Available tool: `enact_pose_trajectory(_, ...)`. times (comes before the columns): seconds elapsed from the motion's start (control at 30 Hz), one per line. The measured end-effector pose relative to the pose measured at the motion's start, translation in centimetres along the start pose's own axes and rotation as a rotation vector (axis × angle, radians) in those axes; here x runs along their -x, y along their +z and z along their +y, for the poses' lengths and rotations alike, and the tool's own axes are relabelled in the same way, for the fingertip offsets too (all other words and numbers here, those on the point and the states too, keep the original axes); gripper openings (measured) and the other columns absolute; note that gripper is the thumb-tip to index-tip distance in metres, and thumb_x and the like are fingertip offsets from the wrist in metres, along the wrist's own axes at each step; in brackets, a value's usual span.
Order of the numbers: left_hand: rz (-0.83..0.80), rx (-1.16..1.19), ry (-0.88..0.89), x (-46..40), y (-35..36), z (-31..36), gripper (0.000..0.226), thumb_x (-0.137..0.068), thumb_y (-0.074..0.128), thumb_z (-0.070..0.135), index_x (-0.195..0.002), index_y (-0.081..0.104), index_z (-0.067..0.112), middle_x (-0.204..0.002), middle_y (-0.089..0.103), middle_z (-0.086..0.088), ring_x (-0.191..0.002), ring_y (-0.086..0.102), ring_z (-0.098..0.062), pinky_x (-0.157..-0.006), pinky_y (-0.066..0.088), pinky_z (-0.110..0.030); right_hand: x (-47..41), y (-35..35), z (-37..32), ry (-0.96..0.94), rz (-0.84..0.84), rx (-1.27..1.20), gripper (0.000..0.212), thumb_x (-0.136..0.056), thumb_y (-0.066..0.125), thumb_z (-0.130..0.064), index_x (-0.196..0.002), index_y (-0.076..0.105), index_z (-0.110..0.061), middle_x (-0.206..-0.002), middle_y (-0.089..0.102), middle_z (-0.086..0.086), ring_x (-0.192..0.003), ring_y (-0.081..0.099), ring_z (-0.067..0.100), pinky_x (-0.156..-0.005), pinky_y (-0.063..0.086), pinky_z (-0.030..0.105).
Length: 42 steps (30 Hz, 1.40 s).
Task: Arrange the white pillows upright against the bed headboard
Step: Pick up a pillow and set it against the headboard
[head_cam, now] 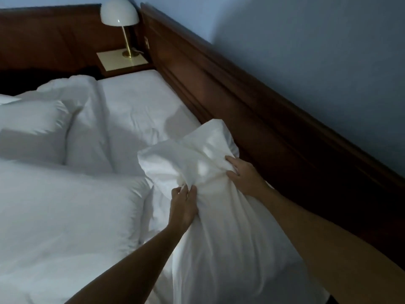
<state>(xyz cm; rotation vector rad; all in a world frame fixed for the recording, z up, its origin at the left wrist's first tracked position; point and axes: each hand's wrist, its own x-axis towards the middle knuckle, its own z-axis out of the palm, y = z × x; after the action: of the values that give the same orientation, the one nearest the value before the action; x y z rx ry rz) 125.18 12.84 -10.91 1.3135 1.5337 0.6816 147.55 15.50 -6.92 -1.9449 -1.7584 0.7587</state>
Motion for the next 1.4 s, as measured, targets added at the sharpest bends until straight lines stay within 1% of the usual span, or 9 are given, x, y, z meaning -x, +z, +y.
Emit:
enact_pose_trajectory(0.2, -0.036, 0.010, -0.129, -8.6, 4.5, -5.3, 0.054, -0.093, 0.041, 0.060, -0.105, 0.070, 0.016, -0.113, 0.065, -0.015, -0.098, 0.067, -0.025, -0.091, 0.057, -0.047, -8.9, 5.1, 7.6, 0.005, -0.092, 0.037, 0.058, -0.100, 0.055, -0.023, -0.154, 0.039, -0.013, -0.160, 0.038, 0.009, -0.146, 0.037, 0.025, -0.118, 0.029, 0.031)
enact_pose_trajectory(0.3, -0.118, -0.129, -0.163, -11.4, 5.0, -7.1, 0.042, -0.101, 0.044, 0.043, -0.122, 0.068, 0.016, -0.124, 0.068, -0.014, -0.112, 0.064, -0.030, -0.092, 0.049, -0.036, -11.6, 8.8, 11.5, 0.014, -0.139, 0.067, 0.060, -0.101, 0.053, -0.023, -0.157, 0.033, -0.012, -0.165, 0.027, 0.008, -0.149, 0.030, 0.026, -0.118, 0.025, 0.031)
enact_pose_trajectory(0.43, -0.411, -0.460, -0.275, -14.0, 4.6, -11.4, 0.063, -0.104, 0.049, 0.041, -0.160, 0.027, 0.025, -0.166, 0.030, -0.008, -0.147, 0.037, -0.031, -0.113, 0.031, -0.032, -11.2, 14.1, 16.5, 0.179, -0.139, 0.287, 0.062, -0.104, 0.044, -0.036, -0.160, 0.020, -0.026, -0.170, -0.002, 0.004, -0.156, 0.004, 0.032, -0.123, 0.009, 0.053)
enact_pose_trajectory(0.5, -0.460, -0.664, -0.242, -15.0, 3.9, -12.9, 0.071, -0.099, 0.050, 0.053, -0.161, 0.020, 0.034, -0.165, 0.032, -0.010, -0.146, 0.039, -0.033, -0.115, 0.034, -0.036, -9.9, 15.4, 17.8, 0.174, 0.003, 0.264, 0.061, -0.103, 0.044, -0.041, -0.159, 0.027, -0.025, -0.170, 0.002, 0.007, -0.156, 0.005, 0.031, -0.124, 0.007, 0.052)
enact_pose_trajectory(0.63, -0.266, -1.012, -0.011, -17.7, 3.2, -11.3, 0.059, -0.091, 0.047, 0.066, -0.137, 0.061, 0.030, -0.139, 0.061, -0.007, -0.129, 0.056, -0.030, -0.105, 0.045, -0.040, -6.5, 15.5, 18.0, 0.194, 0.245, 0.237, 0.063, -0.100, 0.043, -0.054, -0.154, 0.040, -0.021, -0.168, 0.017, 0.007, -0.154, 0.015, 0.027, -0.125, 0.011, 0.048)
enact_pose_trajectory(0.77, -0.095, -0.978, 0.339, -22.0, 4.4, -7.4, 0.046, -0.095, 0.051, 0.054, -0.115, 0.072, 0.019, -0.117, 0.064, -0.011, -0.112, 0.059, -0.033, -0.092, 0.048, -0.042, -2.9, 14.6, 19.0, 0.431, 0.337, 0.164, 0.075, -0.094, 0.040, -0.072, -0.152, 0.040, -0.024, -0.166, 0.025, 0.006, -0.154, 0.016, 0.025, -0.125, 0.006, 0.053)
enact_pose_trajectory(1.0, -0.296, -0.948, 0.233, -28.1, 10.5, -6.2, 0.088, -0.085, 0.032, 0.085, -0.159, 0.014, 0.042, -0.171, -0.001, -0.001, -0.154, -0.009, -0.047, -0.114, 0.001, -0.076, -4.0, 14.0, 21.2, 0.597, 0.203, 0.200, 0.112, -0.071, 0.027, -0.100, -0.160, 0.015, -0.032, -0.168, 0.016, 0.004, -0.154, 0.017, 0.030, -0.120, 0.001, 0.065)
enact_pose_trajectory(1.2, -0.264, -0.992, 0.292, -31.8, 12.9, -8.4, 0.100, -0.081, 0.013, 0.091, -0.161, -0.002, 0.033, -0.171, -0.010, -0.004, -0.153, -0.016, -0.044, -0.114, -0.005, -0.076, -4.7, 15.9, 22.4, 0.598, 0.288, 0.144, 0.112, -0.069, 0.029, -0.101, -0.158, 0.019, -0.033, -0.162, 0.033, 0.003, -0.145, 0.036, 0.028, -0.117, 0.024, 0.059)
enact_pose_trajectory(1.4, -0.265, -1.100, 0.313, -32.6, 15.3, -10.6, 0.077, -0.097, 0.004, 0.070, -0.161, -0.009, 0.030, -0.171, -0.010, -0.008, -0.154, -0.010, -0.044, -0.115, 0.001, -0.076, -6.1, 17.5, 23.6, 0.563, 0.365, 0.230, 0.093, -0.078, 0.029, -0.095, -0.142, 0.048, -0.029, -0.142, 0.058, 0.000, -0.124, 0.054, 0.027, -0.104, 0.037, 0.050)
